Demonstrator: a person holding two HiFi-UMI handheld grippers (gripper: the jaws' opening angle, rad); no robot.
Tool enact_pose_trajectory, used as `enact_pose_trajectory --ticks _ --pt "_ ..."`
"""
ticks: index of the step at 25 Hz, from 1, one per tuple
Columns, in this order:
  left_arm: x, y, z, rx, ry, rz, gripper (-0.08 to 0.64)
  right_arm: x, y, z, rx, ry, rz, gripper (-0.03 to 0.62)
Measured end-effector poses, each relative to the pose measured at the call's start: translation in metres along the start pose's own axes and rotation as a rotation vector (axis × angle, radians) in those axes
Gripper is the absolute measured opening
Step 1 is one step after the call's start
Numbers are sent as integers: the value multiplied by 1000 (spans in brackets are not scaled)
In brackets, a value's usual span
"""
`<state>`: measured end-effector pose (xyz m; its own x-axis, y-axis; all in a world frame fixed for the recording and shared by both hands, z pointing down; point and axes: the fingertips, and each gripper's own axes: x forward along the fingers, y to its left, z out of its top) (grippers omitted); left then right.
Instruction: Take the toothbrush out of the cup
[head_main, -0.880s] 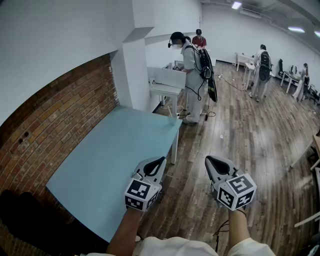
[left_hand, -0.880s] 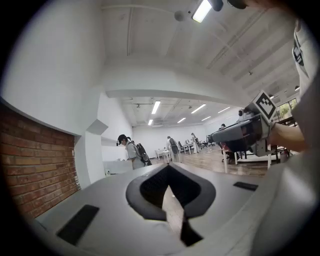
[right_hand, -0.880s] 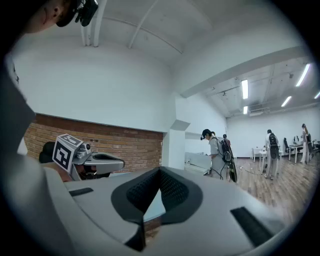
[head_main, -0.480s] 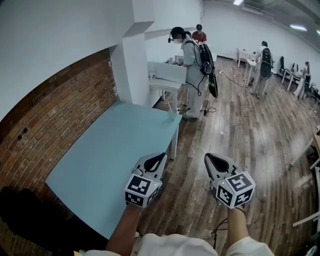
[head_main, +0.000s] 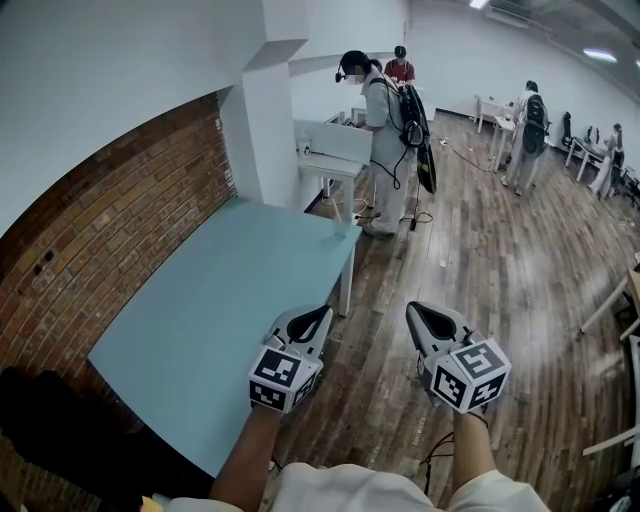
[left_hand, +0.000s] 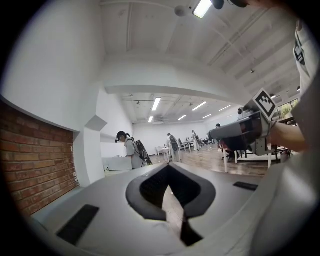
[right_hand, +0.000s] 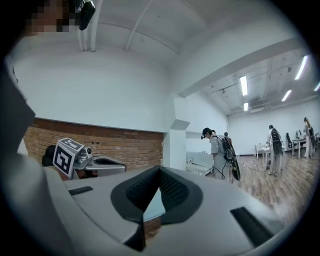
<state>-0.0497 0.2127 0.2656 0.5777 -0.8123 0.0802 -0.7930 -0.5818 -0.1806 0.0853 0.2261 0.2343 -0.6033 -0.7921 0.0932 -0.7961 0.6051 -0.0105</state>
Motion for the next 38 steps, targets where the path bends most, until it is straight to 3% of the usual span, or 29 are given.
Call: enact_pose_trajectory --ticks 16,22,38 --pt "27 -22 -14 -7 38 27 14 -4 -30 -12 9 -14 90 -3" --pt "66 8 -24 14 40 29 14 31 -64 -14 76 -46 66 -3" --pt "202 115 -40 33 55 -10 14 172 -153 -9 85 2 30 -3"
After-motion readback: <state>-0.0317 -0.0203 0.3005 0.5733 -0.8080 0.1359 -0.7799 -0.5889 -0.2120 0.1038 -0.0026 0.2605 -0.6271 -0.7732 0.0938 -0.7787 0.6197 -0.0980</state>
